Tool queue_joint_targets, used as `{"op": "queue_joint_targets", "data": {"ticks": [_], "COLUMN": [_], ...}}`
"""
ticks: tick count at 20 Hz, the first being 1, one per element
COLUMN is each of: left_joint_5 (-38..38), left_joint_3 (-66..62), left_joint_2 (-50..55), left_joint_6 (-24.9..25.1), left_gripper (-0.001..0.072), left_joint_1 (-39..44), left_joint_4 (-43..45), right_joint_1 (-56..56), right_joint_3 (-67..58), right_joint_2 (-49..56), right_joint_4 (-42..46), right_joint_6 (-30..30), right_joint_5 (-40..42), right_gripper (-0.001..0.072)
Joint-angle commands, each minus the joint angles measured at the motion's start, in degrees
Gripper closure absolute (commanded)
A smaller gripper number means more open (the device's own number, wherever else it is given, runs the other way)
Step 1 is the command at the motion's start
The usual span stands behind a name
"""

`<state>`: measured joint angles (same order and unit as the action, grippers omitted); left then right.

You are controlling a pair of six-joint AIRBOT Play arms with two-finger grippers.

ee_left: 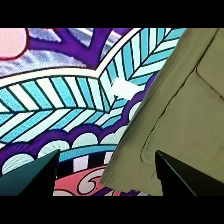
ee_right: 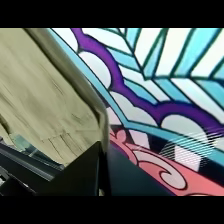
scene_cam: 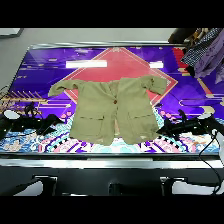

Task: Fold the clothes and pants, and hang the long-sleeved shirts on hangers.

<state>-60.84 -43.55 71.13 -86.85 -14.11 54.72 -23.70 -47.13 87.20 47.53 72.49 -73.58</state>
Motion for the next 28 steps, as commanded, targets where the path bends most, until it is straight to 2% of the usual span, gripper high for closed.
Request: {"op": "queue_joint_targets", "data": {"ticks": [1,15,16,17,18,22,28], "left_joint_5": [0.04,0.28,0.35,0.26,0.22,-2.4,-4.13], "left_joint_3": [0.02,0.0,-0.02,-0.15,-0.61,-10.45,-47.8], "left_joint_2": [2.03,8.11,8.09,8.09,8.0,7.48,7.48], "left_joint_6": [0.5,1.62,1.64,1.64,2.08,2.47,2.43], "left_gripper": [0.0038,0.005,0.0237,0.0617,0.0688,0.0693,0.0692], "left_joint_1": [0.98,10.8,11.26,11.56,11.74,11.69,11.69], "left_joint_4": [-0.33,-1.46,-1.9,-2.21,-2.75,-3.13,-3.13], "right_joint_1": [0.02,0.5,1.86,4.07,6.51,12.24,12.07], "right_joint_3": [0.26,0.26,0.26,0.26,0.26,-7.26,-44.04], "right_joint_2": [-0.07,-0.07,-0.07,-0.07,-0.15,-2.78,-9.05], "right_joint_4": [-2.34,-4.68,-5.09,-5.57,-6.47,-12.76,-12.74], "right_joint_6": [-0.26,-0.31,-0.55,-1.25,-1.42,-1.75,3.72], "right_joint_5": [-0.2,-0.61,-0.66,-0.46,0.02,3.26,6.4], "right_gripper": [0.0682,0.0681,0.0682,0.0682,0.0682,0.0683,0.0683]}}
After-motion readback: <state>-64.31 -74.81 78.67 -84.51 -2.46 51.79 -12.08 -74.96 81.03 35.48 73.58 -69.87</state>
